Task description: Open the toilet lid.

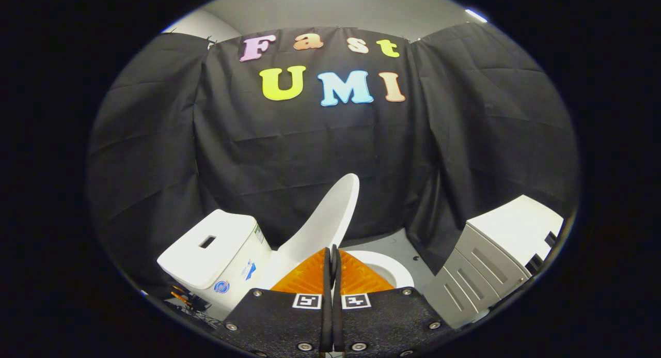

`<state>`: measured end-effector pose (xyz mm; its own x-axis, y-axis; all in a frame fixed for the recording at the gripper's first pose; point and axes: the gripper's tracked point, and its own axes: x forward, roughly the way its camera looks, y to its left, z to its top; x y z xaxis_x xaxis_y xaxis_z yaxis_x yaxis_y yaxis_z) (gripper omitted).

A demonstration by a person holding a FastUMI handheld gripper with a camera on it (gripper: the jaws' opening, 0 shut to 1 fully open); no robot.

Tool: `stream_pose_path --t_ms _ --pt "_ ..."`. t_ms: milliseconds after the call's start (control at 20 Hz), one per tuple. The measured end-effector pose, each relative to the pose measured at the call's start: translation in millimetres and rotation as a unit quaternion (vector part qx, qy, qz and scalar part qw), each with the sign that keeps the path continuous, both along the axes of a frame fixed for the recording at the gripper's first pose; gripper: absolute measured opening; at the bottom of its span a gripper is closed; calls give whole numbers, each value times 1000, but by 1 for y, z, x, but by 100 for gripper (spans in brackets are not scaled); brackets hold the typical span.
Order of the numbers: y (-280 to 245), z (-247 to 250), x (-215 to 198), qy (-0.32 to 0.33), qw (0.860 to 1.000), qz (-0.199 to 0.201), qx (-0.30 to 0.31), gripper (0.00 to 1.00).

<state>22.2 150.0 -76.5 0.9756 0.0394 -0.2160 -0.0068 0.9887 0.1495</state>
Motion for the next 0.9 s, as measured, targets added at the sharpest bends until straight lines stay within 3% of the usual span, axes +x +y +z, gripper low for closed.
stream_pose_path --t_ms 900 --pt "73 53 -1 -42 999 24 3 0"
